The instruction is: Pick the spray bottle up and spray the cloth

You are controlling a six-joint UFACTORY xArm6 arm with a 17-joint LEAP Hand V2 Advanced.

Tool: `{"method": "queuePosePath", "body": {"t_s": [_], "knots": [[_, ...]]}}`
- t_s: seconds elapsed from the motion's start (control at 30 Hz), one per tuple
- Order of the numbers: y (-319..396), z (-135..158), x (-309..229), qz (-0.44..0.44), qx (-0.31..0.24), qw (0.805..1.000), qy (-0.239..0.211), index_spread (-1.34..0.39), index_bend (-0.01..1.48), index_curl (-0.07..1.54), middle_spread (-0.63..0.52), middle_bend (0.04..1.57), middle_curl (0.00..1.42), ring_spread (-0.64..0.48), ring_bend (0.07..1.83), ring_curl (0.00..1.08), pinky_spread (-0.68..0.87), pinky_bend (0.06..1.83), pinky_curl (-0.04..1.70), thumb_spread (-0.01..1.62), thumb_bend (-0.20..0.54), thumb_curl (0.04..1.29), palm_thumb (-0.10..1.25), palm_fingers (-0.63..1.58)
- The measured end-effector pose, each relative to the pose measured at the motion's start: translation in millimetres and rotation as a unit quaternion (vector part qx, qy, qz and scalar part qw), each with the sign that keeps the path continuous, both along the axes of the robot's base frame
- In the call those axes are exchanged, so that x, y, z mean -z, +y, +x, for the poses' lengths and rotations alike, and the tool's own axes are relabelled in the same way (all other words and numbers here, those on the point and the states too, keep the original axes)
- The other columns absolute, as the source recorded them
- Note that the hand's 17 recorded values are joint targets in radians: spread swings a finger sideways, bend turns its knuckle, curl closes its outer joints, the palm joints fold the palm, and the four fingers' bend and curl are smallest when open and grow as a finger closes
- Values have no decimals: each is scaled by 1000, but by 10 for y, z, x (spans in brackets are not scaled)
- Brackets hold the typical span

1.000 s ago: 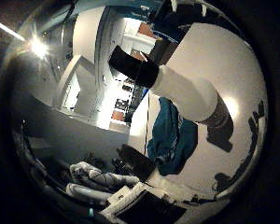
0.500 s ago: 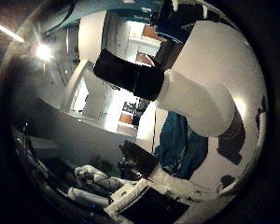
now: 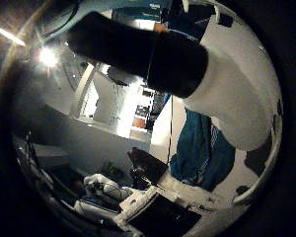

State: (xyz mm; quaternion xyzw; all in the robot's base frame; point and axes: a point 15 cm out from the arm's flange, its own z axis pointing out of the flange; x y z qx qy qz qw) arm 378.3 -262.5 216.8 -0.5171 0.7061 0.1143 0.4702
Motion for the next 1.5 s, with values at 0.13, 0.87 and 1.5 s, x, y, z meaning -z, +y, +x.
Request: {"method": "queuePosePath", "body": {"t_s": [0.13,0.87,1.5], "knots": [[168,187,-18,3,-12,1000,-9,-156,180,308,-101,540,447,8,738,266,461,892,-9,949,-26,297,410,369],[321,752,83,68,74,993,-56,-462,829,1025,-339,1043,1071,-251,1324,690,-199,1592,394,880,-12,537,1049,1104],[160,349,-404,-33,24,998,-50,-272,1048,991,-177,1263,981,-235,1343,812,-164,1529,579,867,-15,696,1089,1116]]}}
